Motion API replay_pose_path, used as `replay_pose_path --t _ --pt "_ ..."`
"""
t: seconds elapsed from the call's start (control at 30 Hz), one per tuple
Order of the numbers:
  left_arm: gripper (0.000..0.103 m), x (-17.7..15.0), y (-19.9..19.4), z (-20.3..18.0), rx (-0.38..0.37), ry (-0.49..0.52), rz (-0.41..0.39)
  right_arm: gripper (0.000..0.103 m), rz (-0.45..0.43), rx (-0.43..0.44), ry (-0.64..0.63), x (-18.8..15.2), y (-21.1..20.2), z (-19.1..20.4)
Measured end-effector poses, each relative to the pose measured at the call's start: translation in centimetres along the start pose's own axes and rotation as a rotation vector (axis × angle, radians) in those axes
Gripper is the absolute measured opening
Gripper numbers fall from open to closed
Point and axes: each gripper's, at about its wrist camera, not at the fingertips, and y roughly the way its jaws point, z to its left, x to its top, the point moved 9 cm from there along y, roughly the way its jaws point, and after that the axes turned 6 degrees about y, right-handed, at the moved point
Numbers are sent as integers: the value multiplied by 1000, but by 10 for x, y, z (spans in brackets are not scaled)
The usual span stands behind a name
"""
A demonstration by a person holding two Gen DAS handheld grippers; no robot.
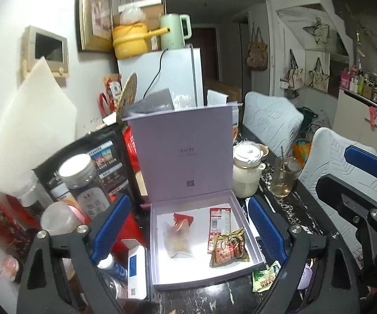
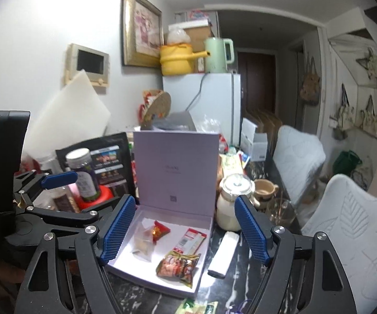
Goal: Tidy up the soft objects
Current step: 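Withdraw both tools from the box back toward the remaining soft items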
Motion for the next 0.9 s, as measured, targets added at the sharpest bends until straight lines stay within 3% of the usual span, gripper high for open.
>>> replay_pose_path --t 0.13,0.23,0.63,0.9 --pt "93 2 -30 -3 11 21 -46 82 -37 8 -13 3 -26 9" --pt "103 0 -44 -3 7 21 -65 88 -70 4 -25 3 -46 13" --pt "103 -19 -91 -9 -4 33 -120 96 -125 -14 -18 -11 -101 16" --pt "103 -36 -105 -20 -61 40 -138 97 -131 -23 -4 -29 -122 17"
